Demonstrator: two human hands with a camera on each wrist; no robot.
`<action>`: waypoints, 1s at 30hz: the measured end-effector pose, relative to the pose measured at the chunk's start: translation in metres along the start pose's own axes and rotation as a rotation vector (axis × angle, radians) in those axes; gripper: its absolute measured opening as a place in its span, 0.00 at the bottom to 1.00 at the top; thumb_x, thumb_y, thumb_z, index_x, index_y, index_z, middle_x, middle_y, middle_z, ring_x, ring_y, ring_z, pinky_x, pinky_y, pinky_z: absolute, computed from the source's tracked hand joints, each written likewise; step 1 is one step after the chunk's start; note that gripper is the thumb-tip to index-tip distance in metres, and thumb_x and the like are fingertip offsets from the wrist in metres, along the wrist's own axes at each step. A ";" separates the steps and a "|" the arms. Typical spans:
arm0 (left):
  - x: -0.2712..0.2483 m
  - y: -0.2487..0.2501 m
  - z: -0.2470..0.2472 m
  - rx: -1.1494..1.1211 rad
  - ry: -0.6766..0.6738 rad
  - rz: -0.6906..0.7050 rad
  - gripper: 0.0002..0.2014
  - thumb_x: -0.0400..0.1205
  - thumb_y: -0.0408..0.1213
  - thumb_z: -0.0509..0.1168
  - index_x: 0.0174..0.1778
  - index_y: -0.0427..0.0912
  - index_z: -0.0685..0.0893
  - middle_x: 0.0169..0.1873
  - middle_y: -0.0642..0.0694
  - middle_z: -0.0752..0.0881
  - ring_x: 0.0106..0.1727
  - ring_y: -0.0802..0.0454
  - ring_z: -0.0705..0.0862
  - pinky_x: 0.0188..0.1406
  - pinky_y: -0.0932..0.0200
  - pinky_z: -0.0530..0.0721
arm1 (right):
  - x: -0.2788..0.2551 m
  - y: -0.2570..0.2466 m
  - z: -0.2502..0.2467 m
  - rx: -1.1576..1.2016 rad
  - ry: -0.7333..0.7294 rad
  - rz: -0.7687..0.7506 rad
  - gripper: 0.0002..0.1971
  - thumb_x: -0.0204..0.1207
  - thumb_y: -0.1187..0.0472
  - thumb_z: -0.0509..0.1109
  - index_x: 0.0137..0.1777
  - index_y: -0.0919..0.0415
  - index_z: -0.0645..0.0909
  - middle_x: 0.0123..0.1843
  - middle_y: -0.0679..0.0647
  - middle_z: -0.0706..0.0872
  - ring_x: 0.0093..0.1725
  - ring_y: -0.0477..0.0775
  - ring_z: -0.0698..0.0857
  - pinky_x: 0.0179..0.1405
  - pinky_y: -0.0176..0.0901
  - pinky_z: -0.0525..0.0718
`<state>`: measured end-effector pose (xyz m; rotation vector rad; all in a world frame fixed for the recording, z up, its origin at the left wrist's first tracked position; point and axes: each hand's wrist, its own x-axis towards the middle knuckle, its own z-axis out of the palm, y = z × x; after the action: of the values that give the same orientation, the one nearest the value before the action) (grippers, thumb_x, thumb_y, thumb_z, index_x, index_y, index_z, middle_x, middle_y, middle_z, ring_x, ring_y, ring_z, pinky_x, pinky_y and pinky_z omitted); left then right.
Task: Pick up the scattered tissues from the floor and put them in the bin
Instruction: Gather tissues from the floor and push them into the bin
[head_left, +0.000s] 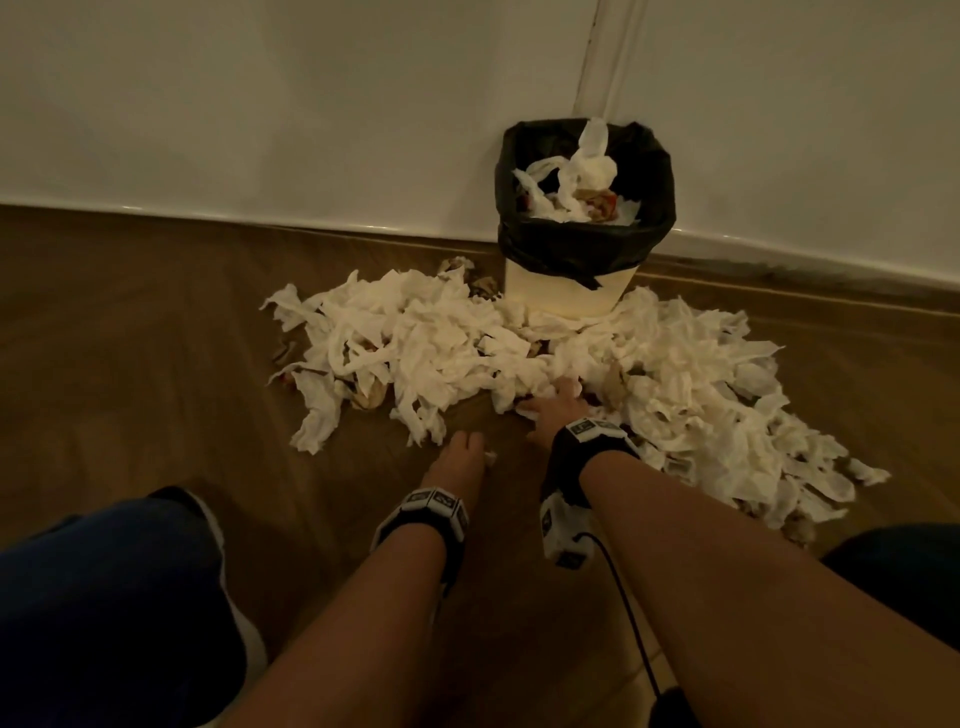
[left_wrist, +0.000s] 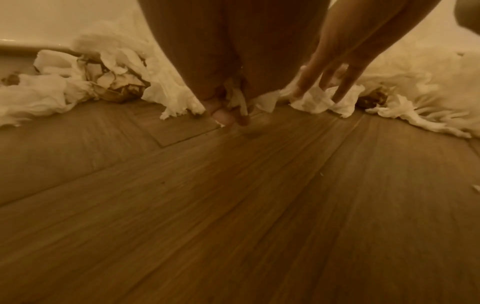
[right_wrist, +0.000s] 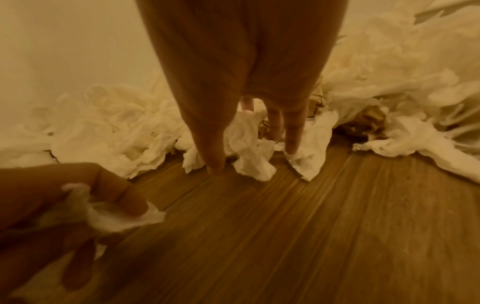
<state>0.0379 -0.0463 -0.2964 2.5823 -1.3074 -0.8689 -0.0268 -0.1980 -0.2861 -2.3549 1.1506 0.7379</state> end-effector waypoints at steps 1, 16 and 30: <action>0.001 0.000 0.001 0.006 0.007 0.002 0.16 0.83 0.29 0.58 0.67 0.39 0.69 0.66 0.40 0.69 0.62 0.41 0.76 0.58 0.49 0.78 | 0.000 0.000 -0.001 0.001 0.000 0.004 0.25 0.82 0.54 0.63 0.79 0.51 0.66 0.83 0.60 0.51 0.77 0.69 0.65 0.74 0.59 0.71; 0.004 0.021 -0.034 -0.155 0.279 -0.149 0.14 0.84 0.30 0.53 0.66 0.41 0.73 0.68 0.40 0.69 0.68 0.42 0.69 0.66 0.50 0.71 | -0.037 0.032 -0.041 1.078 -0.057 0.188 0.25 0.78 0.58 0.63 0.74 0.67 0.71 0.74 0.65 0.73 0.73 0.65 0.75 0.56 0.50 0.79; -0.026 0.061 -0.093 -0.429 0.306 -0.086 0.28 0.81 0.25 0.58 0.78 0.39 0.62 0.73 0.34 0.71 0.73 0.37 0.70 0.73 0.46 0.69 | -0.099 0.063 -0.100 1.543 0.014 -0.085 0.29 0.81 0.51 0.62 0.78 0.65 0.66 0.80 0.63 0.67 0.73 0.58 0.74 0.71 0.44 0.69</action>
<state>0.0335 -0.0779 -0.1868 2.3243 -0.8271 -0.6451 -0.1017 -0.2330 -0.1556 -1.0469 0.9841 -0.2448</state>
